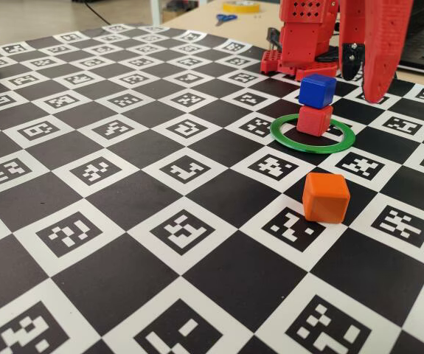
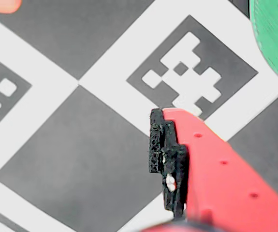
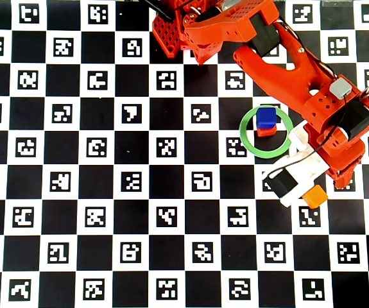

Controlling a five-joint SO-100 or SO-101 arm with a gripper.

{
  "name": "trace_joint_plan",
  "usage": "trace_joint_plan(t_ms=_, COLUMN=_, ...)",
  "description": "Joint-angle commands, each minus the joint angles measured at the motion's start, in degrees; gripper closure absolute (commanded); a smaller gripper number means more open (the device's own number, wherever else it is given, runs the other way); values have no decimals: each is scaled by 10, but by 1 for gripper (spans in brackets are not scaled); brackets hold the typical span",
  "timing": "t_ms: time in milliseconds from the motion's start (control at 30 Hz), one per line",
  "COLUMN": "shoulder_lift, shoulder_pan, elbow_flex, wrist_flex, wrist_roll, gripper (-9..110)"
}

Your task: Grab the red cube then put it in the green circle then put the blue cube on top and finally the orange cube on top

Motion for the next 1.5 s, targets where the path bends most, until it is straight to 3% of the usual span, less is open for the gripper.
trace_joint_plan(t_ms=0, shoulder_lift=-3, shoulder_pan=-9, elbow_flex=-62, wrist_flex=-6, wrist_roll=-6, gripper=66)
trace_joint_plan(t_ms=267, shoulder_lift=-83, shoulder_pan=2, elbow_flex=-139, wrist_flex=-23, wrist_roll=7, gripper=66)
trace_joint_plan(t_ms=1467, shoulder_lift=-219, shoulder_pan=18, elbow_flex=-201, wrist_flex=-87, wrist_roll=80, gripper=66)
